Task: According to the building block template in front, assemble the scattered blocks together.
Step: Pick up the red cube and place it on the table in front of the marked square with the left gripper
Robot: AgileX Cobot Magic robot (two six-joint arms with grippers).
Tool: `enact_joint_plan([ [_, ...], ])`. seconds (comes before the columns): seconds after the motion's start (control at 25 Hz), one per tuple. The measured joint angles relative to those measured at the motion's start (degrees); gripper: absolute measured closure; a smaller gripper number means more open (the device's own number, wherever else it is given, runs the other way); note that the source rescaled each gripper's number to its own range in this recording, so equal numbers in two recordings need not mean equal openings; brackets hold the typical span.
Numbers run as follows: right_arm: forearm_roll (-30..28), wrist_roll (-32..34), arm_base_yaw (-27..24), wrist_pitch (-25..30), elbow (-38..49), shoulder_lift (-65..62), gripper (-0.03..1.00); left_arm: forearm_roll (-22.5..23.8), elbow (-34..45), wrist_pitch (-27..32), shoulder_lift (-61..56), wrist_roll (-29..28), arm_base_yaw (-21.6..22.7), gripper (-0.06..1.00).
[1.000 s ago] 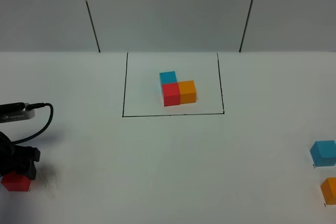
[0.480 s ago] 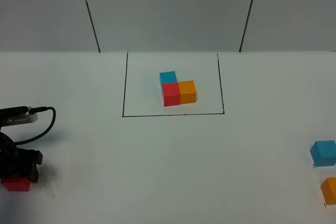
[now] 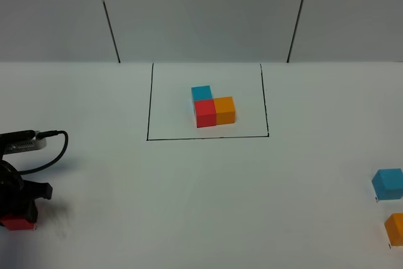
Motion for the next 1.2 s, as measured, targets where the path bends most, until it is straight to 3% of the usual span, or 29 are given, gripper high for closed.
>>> enact_joint_plan([
  [0.4,0.05,0.0,0.0,0.0,0.0,0.0,0.97,0.0,-1.41,0.86,0.02,0.05,0.0,0.93],
  [0.68,0.05,0.0,0.0,0.0,0.0,0.0,0.97,-3.85,-11.26,12.99,0.07,2.31,0.0,0.93],
  [0.8,0.05,0.0,0.0,0.0,0.0,0.0,0.97,-7.62,-15.83,19.37,0.07,12.65,-0.6,0.93],
  [0.92,0.09,-0.02,0.0,0.0,0.0,0.0,0.97,-10.91,-18.98,25.04,0.07,27.58,-2.93,0.93],
  [1.2,0.09,-0.02,0.0,0.0,0.0,0.0,0.97,-18.27,-20.28,28.24,0.07,49.98,-12.9,0.93],
])
